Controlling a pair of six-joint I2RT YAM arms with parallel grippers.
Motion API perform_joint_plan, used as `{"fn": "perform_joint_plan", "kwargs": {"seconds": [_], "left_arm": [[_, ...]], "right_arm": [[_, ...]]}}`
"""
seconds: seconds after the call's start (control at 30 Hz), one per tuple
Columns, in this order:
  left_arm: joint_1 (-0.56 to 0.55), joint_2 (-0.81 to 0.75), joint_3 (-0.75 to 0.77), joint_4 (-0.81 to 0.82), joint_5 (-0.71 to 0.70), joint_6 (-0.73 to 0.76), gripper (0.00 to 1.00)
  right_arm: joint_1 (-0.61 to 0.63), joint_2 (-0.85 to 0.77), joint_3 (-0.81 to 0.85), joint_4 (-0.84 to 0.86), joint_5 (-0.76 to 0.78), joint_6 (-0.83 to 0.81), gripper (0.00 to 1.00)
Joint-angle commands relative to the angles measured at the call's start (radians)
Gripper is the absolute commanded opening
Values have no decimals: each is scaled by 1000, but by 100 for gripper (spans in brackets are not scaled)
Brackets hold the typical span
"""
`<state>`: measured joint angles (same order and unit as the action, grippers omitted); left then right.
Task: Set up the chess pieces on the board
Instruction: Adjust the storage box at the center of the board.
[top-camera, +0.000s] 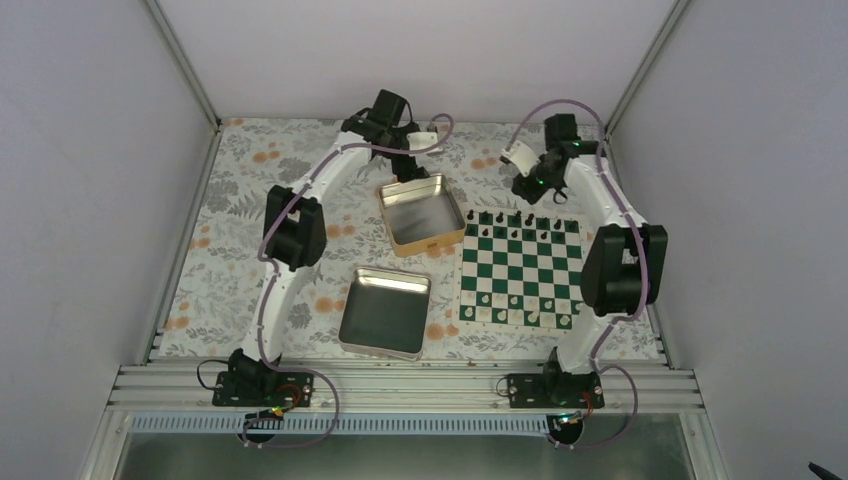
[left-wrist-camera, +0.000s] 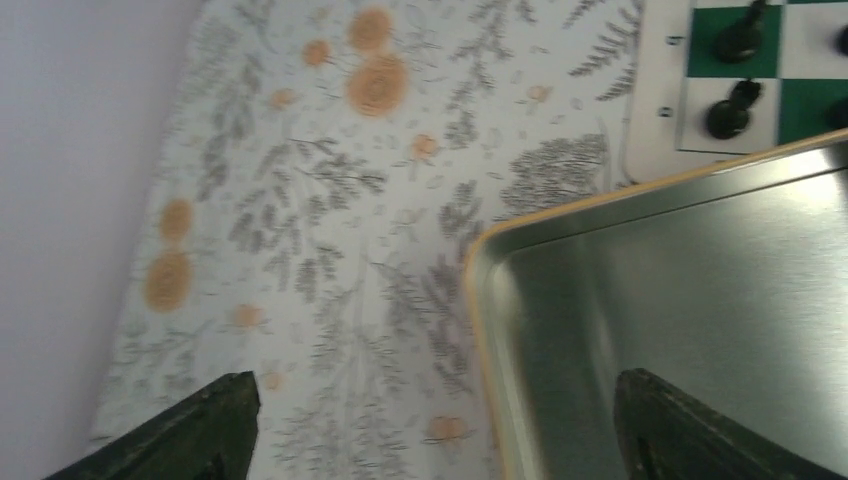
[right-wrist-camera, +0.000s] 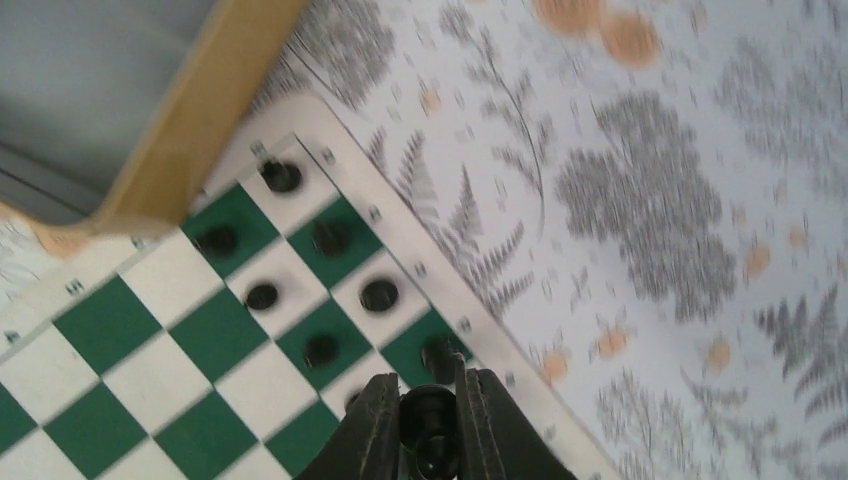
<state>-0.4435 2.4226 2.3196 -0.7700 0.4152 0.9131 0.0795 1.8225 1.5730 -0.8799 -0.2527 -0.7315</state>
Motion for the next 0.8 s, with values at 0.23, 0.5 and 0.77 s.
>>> {"fn": "perform_joint_plan", "kwargs": {"seconds": [0.23,0.5,0.77], "left_arm": [[-84,9,-16,-131,-75,109,57],[-80,18,-82,-184,-155,138,38],[-52,4,-191,-160,-230,151,14]], "right_arm": [[-223,-145,-183,10,-24,-43,4],[-322,-194,-250,3,-21,-79,4],[-368,-189,-302,17,2,-99,4]]}}
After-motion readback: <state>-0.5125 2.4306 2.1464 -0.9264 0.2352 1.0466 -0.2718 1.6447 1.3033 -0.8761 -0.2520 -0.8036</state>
